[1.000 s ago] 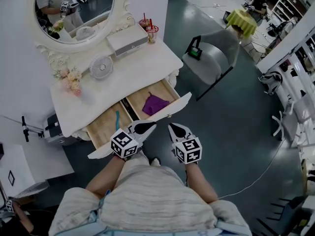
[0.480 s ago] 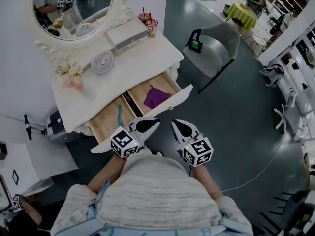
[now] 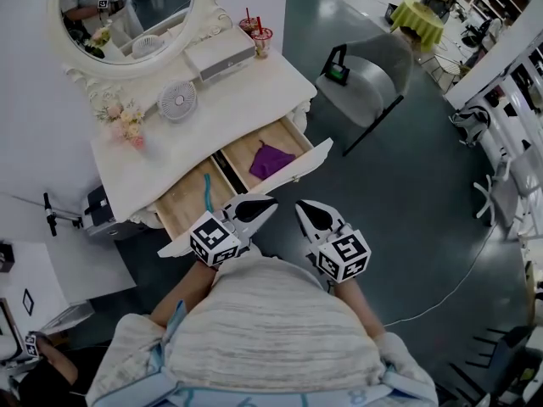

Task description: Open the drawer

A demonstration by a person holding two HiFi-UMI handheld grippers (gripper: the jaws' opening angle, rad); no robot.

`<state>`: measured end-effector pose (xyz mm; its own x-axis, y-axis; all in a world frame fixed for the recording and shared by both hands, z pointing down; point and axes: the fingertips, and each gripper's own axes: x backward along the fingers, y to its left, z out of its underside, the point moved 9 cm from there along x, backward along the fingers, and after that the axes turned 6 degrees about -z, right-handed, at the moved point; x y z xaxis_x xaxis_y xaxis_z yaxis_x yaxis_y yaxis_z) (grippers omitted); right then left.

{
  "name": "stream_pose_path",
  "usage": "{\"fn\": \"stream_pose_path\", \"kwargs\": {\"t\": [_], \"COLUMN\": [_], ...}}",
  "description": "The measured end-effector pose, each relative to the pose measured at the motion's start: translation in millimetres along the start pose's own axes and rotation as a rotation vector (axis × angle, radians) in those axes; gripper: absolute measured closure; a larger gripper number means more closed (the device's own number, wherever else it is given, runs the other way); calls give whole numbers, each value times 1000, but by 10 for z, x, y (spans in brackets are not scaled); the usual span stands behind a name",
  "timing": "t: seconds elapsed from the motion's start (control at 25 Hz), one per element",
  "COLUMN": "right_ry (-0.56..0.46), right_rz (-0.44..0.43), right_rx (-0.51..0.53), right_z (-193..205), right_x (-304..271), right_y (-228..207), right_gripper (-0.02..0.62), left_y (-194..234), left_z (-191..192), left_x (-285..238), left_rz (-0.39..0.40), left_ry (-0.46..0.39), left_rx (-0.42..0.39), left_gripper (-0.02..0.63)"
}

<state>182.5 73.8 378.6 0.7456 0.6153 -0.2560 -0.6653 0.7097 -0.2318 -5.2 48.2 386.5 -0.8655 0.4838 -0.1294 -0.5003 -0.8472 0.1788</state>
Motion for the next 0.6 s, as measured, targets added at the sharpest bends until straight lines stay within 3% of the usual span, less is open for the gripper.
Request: {"fn": "stream_pose_path", "kwargs": {"t": [0.6], "right_ry": [10], "right_rz": [-27], "right_rx": [-1], "right_z": [-71], "right_x": [-31], "right_y": [-42], "right_gripper": [588], "left_y": [-41], "left_z": [5], "left_x": [-77], "left_rz": [20], "left_ry": [26], "left_rx": [11], "left_gripper": [591]}}
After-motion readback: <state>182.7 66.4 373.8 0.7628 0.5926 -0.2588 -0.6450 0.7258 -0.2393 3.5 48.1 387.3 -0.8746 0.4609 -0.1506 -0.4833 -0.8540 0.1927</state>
